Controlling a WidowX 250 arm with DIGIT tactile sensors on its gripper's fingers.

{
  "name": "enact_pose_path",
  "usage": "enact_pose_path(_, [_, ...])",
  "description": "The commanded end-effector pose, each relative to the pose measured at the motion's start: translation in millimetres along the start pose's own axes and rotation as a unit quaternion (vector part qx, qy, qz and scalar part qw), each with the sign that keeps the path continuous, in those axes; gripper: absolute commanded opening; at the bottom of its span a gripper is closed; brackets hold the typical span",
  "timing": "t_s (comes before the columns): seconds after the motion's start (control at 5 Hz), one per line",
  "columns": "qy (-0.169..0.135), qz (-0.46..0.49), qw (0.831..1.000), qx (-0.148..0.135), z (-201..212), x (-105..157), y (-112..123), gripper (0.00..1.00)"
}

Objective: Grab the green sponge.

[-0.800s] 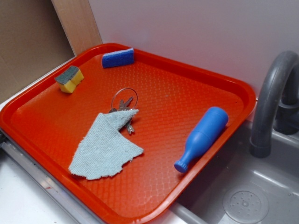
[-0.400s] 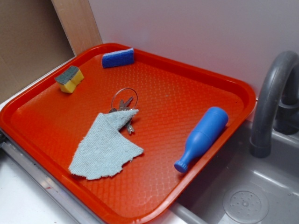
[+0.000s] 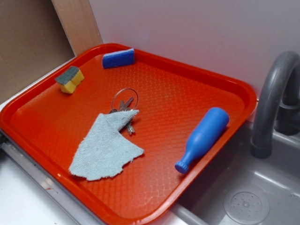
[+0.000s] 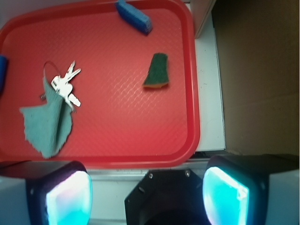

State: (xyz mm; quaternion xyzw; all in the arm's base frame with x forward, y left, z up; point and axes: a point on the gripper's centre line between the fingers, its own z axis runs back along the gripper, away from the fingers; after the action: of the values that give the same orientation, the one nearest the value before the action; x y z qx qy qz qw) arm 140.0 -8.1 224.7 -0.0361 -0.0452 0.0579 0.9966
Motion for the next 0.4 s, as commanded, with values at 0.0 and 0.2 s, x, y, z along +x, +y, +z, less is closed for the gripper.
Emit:
enact_pose_path(0.0, [-0.013, 0.015, 1.0, 0.01, -24.5, 12.2, 0.5, 1.0])
enact_pose_path(0.2, [-0.01, 0.038, 0.999, 0.018, -51.9, 28.4, -2.4, 1.0])
